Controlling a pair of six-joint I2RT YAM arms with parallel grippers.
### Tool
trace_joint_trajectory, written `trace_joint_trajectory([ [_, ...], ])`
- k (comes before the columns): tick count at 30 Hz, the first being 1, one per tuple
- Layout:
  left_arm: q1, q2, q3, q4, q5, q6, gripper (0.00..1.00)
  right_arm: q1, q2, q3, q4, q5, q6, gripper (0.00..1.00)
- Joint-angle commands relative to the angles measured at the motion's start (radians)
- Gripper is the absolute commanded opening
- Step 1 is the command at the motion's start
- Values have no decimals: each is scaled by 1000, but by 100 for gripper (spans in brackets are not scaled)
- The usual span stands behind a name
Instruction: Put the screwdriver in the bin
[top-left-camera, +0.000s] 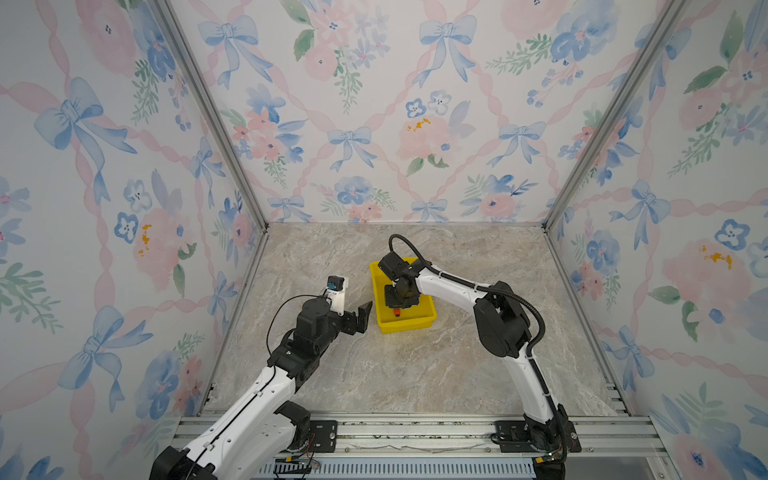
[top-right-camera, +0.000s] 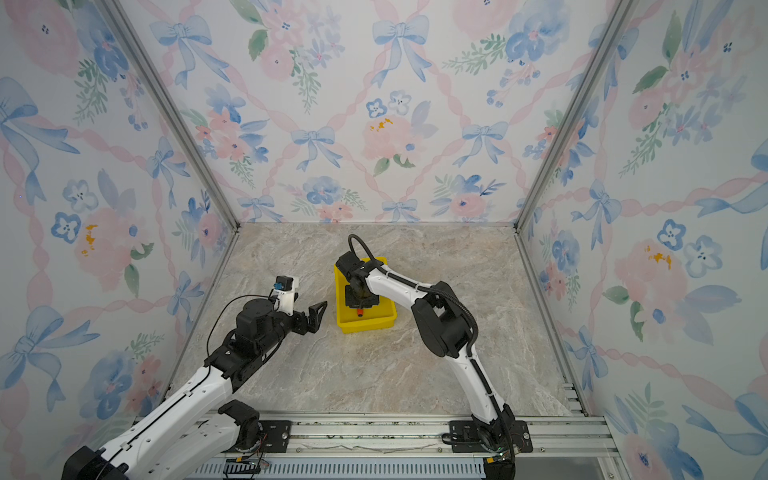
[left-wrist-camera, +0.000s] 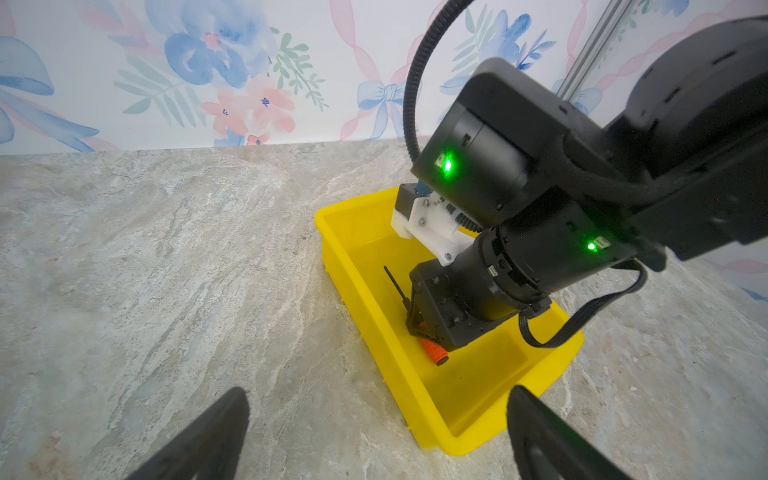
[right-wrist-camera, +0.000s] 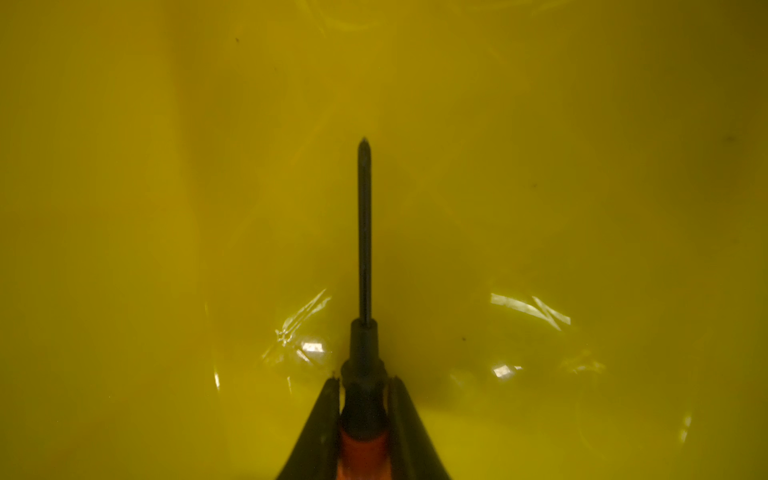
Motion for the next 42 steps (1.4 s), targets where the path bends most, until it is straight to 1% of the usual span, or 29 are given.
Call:
trace_joint_trajectory([
  [1, 6, -10, -14, -6, -14, 15, 97, 10, -10, -15, 2, 15, -7, 29],
  [8, 6, -9, -16, -2, -9, 15, 97, 11, -49, -17, 15, 33, -7, 38],
  [15, 6, -3, -16, 7, -3, 19, 97, 14, -100, -26, 22, 54, -8, 49],
  [21, 9, -3, -17, 10, 0, 20, 97, 16, -159, -25, 12, 90, -8, 62],
  [22, 10, -3, -16, 9, 2, 20, 97, 16, -170, -24, 9, 95, -38, 64],
  [27, 16, -4, -17, 11, 11, 21, 97, 18, -235, -36, -18, 129, -44, 74],
  [34, 21, -3, -16, 11, 13, 16, 97, 16, -381, -137, -21, 218, -50, 80],
  [42, 37, -7, -23, 6, -21, 2, 97, -15, -579, -337, 11, 323, -69, 93],
])
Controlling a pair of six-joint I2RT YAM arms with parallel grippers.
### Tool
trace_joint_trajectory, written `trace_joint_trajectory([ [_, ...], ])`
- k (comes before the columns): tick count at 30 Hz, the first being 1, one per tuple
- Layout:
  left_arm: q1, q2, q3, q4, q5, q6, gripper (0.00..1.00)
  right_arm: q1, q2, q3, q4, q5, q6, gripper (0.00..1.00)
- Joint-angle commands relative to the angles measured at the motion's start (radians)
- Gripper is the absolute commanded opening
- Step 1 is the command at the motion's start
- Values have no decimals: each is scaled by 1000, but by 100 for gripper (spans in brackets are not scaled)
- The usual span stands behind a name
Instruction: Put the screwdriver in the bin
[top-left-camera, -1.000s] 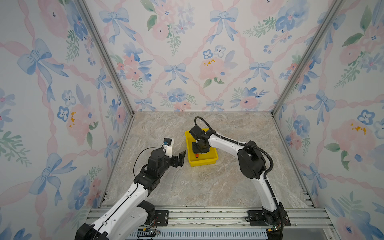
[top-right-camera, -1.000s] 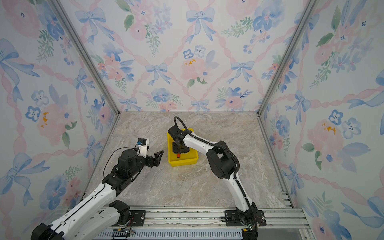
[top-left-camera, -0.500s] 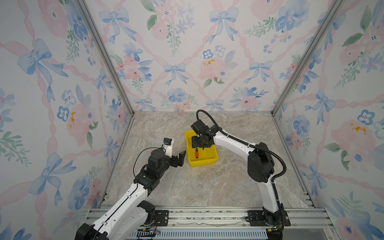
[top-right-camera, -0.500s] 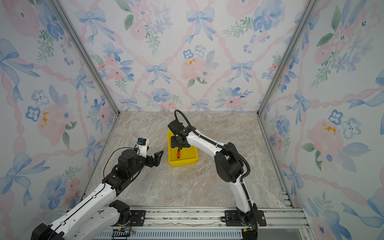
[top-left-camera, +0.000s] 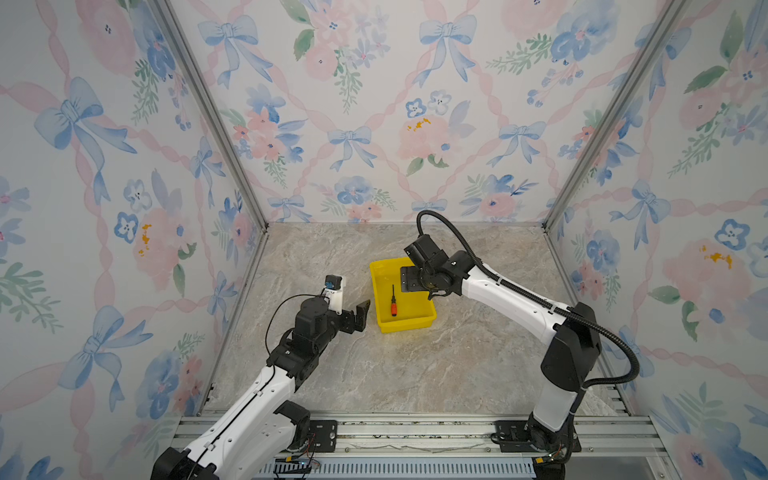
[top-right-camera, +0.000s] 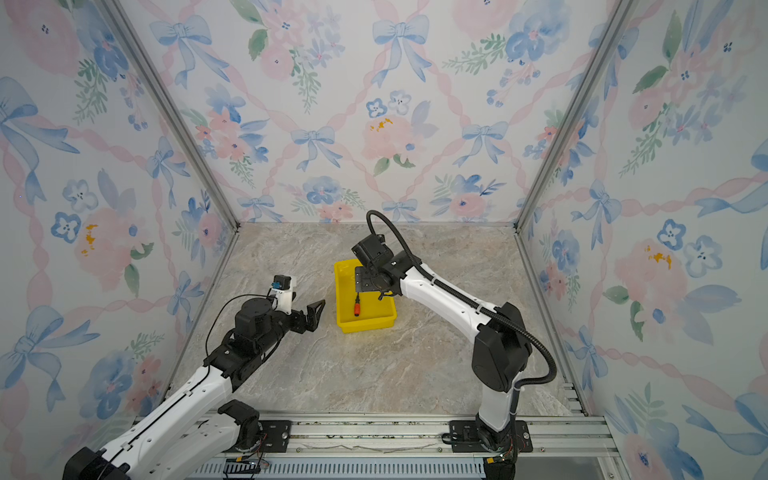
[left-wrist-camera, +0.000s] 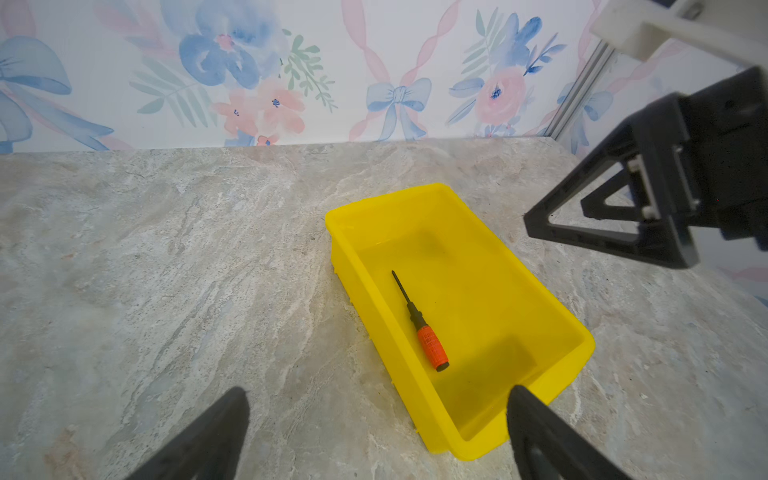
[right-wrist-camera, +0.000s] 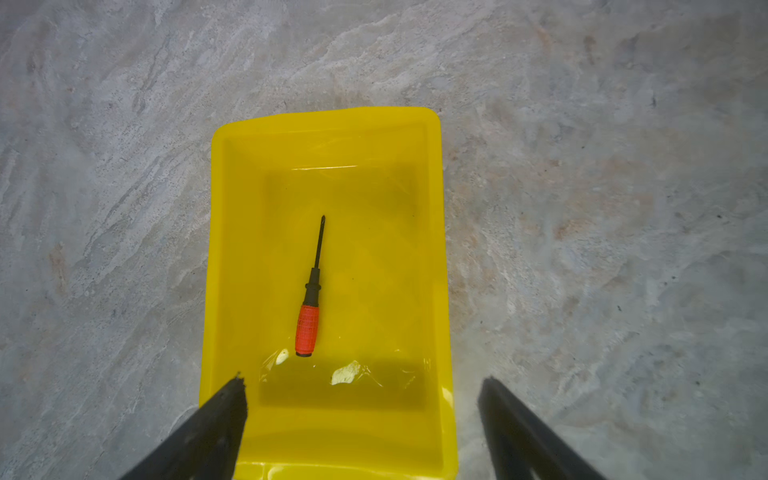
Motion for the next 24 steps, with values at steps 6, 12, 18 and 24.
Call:
trace_joint_trajectory([
  [6, 23, 3, -17, -13, -60, -17, 97, -69, -191, -190, 17, 101, -53, 97],
  [12, 33, 20, -10, -32, -78, -16, 97, -114, -292, -267, -2, 198, -91, 97],
  [18, 47, 35, -6, -62, -194, -29, 97, -199, -449, -407, 30, 255, -70, 97],
  [24, 91, 25, -13, -86, -283, -17, 97, -363, -574, -630, 183, 184, -105, 97],
])
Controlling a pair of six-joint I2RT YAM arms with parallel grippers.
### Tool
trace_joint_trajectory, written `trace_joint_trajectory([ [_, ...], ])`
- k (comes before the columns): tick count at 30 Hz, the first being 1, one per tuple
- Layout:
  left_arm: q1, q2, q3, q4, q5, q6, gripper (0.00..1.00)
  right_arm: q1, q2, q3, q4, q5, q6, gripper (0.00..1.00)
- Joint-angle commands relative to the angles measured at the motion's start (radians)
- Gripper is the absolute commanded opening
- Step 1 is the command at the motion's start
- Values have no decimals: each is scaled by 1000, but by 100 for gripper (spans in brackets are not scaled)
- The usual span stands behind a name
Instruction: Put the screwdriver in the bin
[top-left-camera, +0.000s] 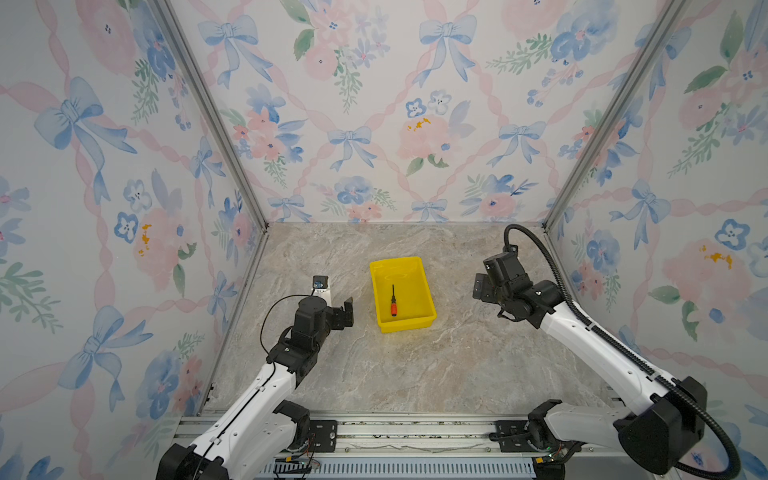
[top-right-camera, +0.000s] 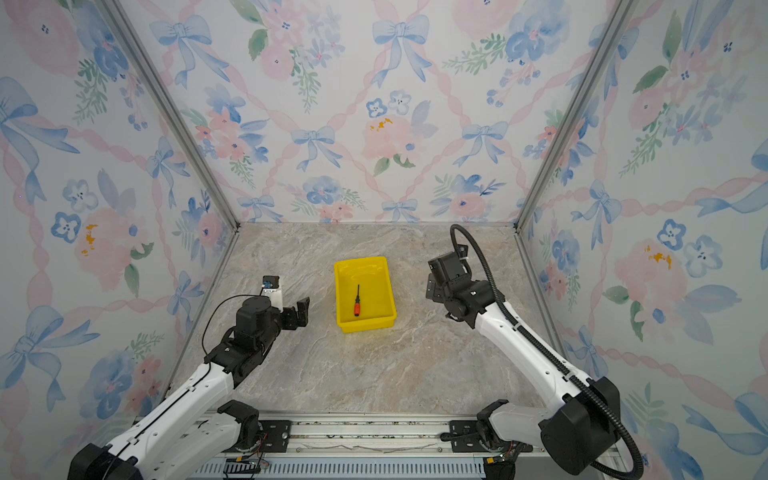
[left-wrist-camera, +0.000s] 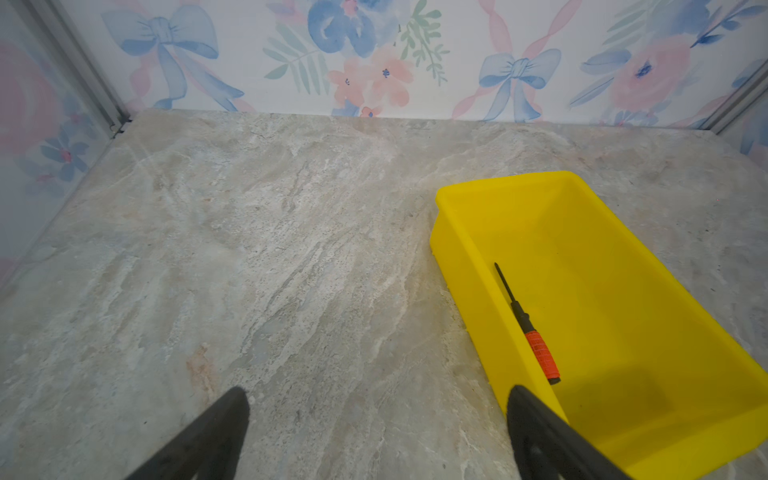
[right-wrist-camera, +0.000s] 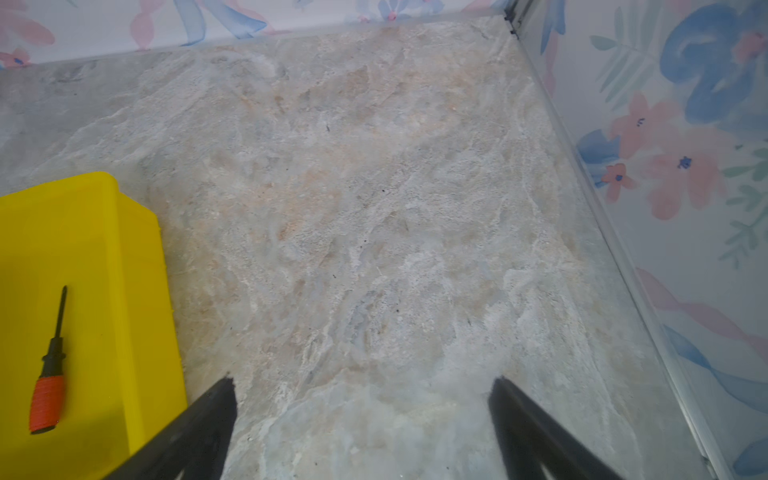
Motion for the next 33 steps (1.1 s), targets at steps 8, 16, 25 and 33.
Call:
trace_joint_trajectory([
  [8, 71, -43, -111, 41, -205, 101, 97, -127, -241, -411, 427, -154, -333, 97],
  [16, 121, -146, -317, 215, -169, 209, 97, -130, -369, -625, 512, -87, -450, 97],
  [25, 186, 5, -323, 394, -191, 168, 97, -172, -407, -819, 846, 7, -437, 97],
  [33, 218, 173, -304, 614, -139, 162, 97, -265, -51, -706, 1108, -134, -505, 97],
])
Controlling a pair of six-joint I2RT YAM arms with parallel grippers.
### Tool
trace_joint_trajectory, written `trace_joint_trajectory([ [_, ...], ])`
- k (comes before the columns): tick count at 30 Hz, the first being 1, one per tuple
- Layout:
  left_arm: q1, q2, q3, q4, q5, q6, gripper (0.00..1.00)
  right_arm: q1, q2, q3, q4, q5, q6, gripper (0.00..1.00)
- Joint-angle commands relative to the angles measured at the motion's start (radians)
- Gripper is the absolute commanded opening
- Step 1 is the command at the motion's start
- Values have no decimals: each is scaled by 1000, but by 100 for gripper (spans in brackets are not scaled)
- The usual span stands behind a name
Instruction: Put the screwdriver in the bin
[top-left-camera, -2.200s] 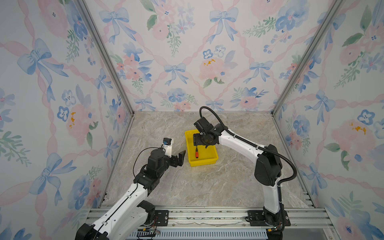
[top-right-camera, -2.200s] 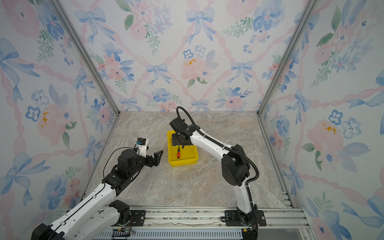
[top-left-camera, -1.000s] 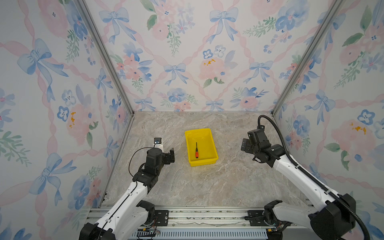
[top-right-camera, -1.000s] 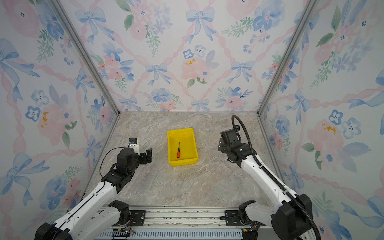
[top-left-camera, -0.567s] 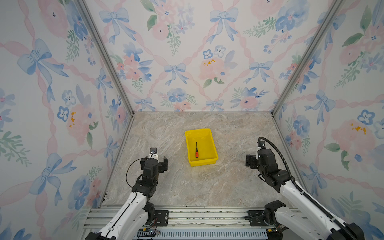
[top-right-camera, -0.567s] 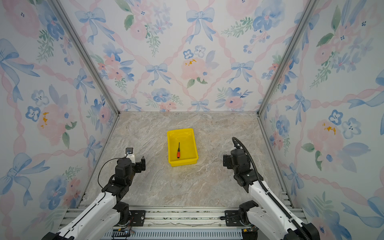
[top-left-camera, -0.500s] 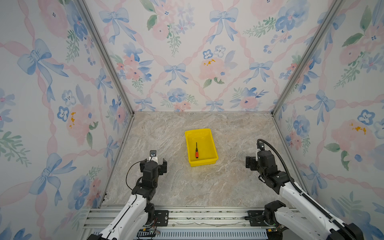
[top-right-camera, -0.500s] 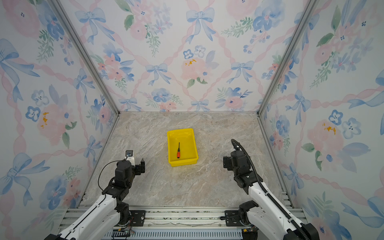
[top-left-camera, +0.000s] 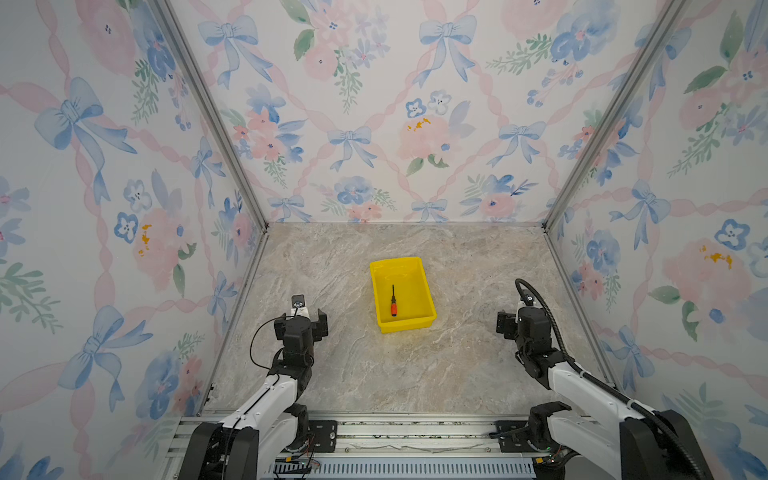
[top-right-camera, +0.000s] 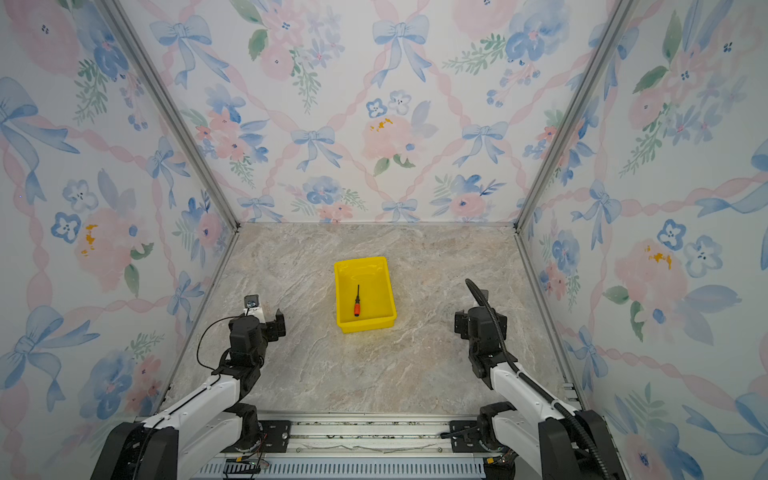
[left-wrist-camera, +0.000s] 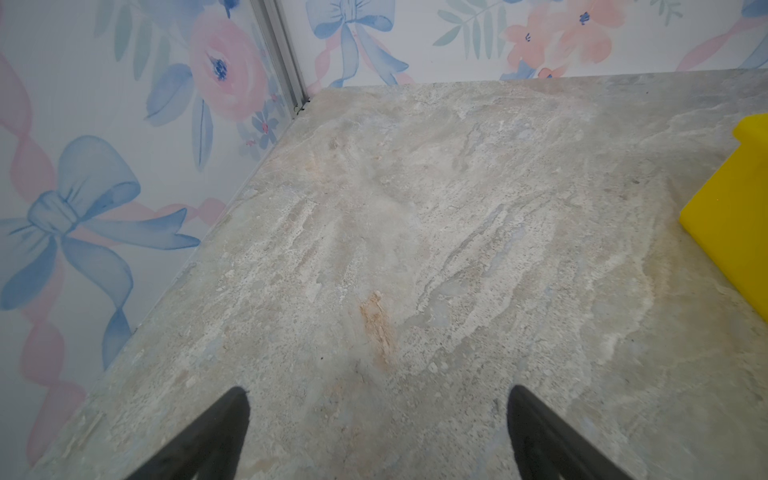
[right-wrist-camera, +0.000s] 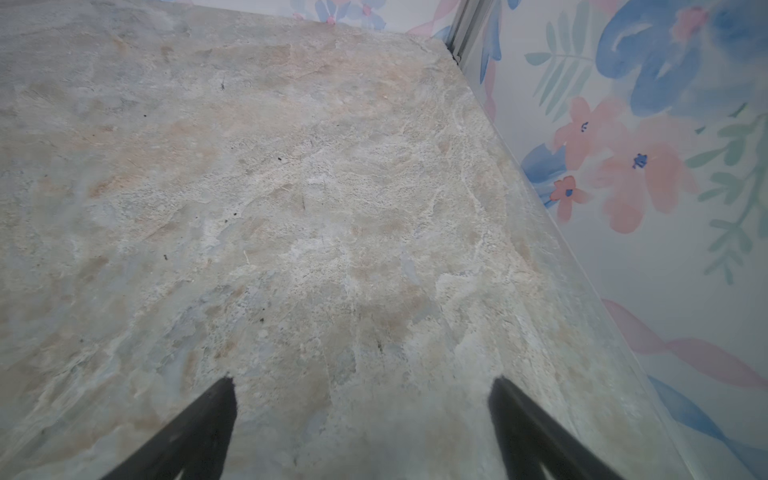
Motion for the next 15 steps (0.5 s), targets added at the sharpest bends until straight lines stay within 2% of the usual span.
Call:
trace_joint_trajectory([
  [1, 19, 65, 12, 150, 43, -6, 97, -10, 114, 71, 176, -65, -52, 97],
  [6, 87, 194, 48, 280, 169, -9, 97, -34, 255, 140, 277, -81, -46, 97],
  [10, 133, 308, 100, 355, 253, -1, 97, -47, 339, 218, 253, -114, -77, 97],
  [13, 136, 376, 137, 397, 336, 42, 97, -60, 353, 213, 289, -137, -92, 97],
  [15, 135, 412, 161, 404, 374, 51, 97, -78, 379, 175, 396, -135, -79, 97],
])
